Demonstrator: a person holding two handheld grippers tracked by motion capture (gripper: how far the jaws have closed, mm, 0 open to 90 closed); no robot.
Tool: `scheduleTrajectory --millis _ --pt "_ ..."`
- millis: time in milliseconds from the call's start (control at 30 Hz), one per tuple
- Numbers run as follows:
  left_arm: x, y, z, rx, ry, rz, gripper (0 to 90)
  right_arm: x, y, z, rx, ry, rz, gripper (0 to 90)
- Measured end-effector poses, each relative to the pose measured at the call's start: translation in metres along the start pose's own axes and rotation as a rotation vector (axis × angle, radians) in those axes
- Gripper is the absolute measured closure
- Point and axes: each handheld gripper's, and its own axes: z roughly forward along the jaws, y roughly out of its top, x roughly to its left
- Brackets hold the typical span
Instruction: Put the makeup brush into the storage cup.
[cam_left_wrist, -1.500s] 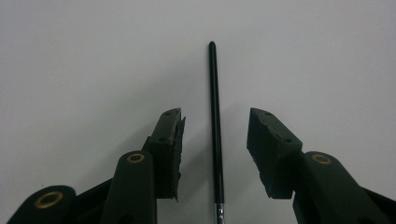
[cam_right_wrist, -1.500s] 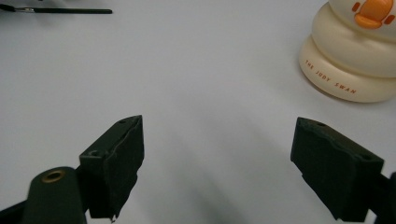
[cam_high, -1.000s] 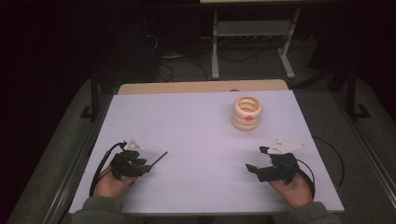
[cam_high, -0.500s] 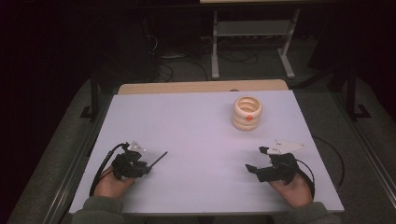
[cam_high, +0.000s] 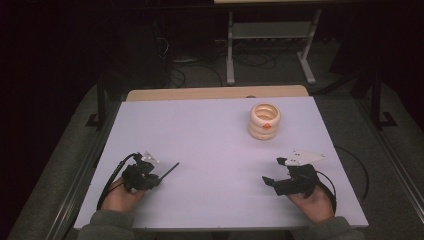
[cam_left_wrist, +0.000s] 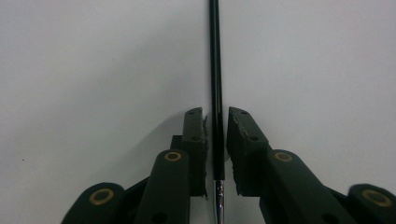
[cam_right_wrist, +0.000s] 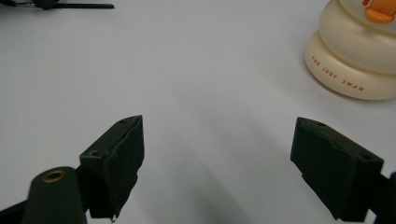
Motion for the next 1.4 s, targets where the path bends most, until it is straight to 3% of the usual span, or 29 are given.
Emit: scheduleTrajectory --millis 167,500,867,1400 --pt "0.0032 -0.0014 0.0001 -0.009 -0.016 -0.029 85.0 0.001 0.0001 0.0001 0.001 0.001 0.002 16.6" --pt "0.0013 0.0007 0.0001 0.005 0.0 -0.023 85.8 0.0011 0.0002 0.0006 0.003 0.003 -0.002 16.5" --pt "0.0034 -0.0006 -0.007 -0.029 -0.001 -0.026 86.0 0.0007 0.0001 0.0007 0.004 0.0 -0.003 16.6" --pt "0.0007 0.0008 0.0 0.013 -0.004 -0.025 84.8 0.0013 0.0001 0.0008 0.007 0.002 -0.002 16.6"
